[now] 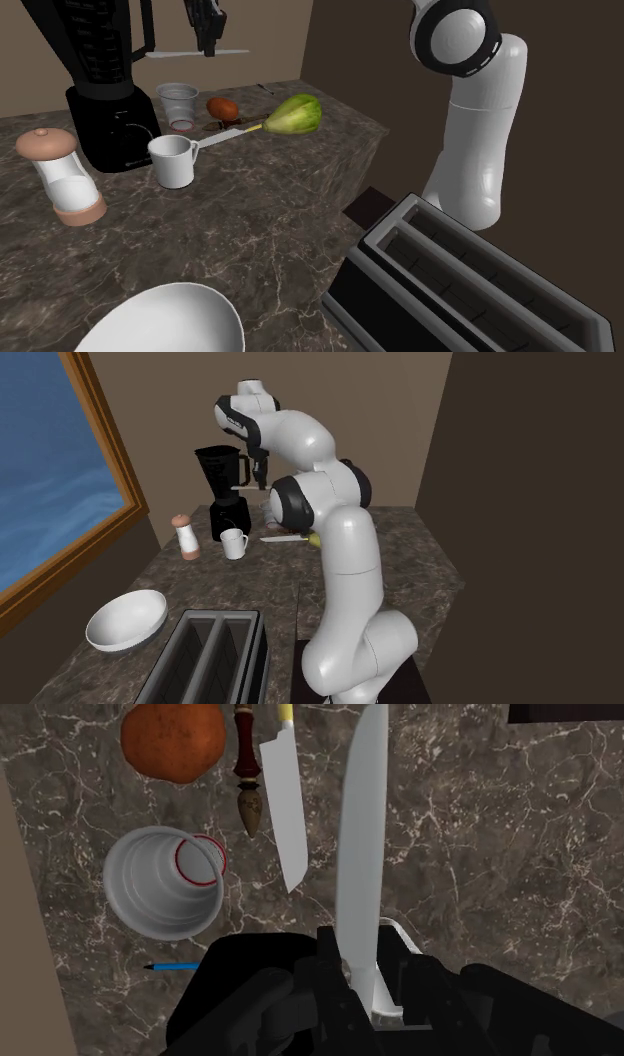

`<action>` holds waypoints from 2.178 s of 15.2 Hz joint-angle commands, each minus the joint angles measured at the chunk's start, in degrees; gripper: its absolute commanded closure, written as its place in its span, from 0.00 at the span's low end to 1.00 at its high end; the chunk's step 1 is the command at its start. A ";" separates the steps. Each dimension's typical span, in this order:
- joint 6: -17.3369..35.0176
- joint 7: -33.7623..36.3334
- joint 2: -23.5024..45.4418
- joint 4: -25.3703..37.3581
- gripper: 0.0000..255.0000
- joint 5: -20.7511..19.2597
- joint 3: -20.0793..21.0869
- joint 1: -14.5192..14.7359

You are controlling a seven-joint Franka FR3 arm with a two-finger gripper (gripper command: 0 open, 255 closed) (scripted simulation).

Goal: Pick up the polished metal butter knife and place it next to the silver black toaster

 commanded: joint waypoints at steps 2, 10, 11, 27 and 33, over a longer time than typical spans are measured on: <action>1.90 1.48 -5.25 -7.21 1.00 0.18 0.51 0.78; 6.97 7.59 -21.90 -29.02 1.00 1.39 3.17 3.88; 7.26 8.40 -23.66 -31.07 1.00 1.61 3.59 4.28; 6.63 23.06 -46.03 -52.32 1.00 7.96 12.55 11.65; 7.99 26.47 -49.77 -57.12 1.00 10.08 15.11 13.49</action>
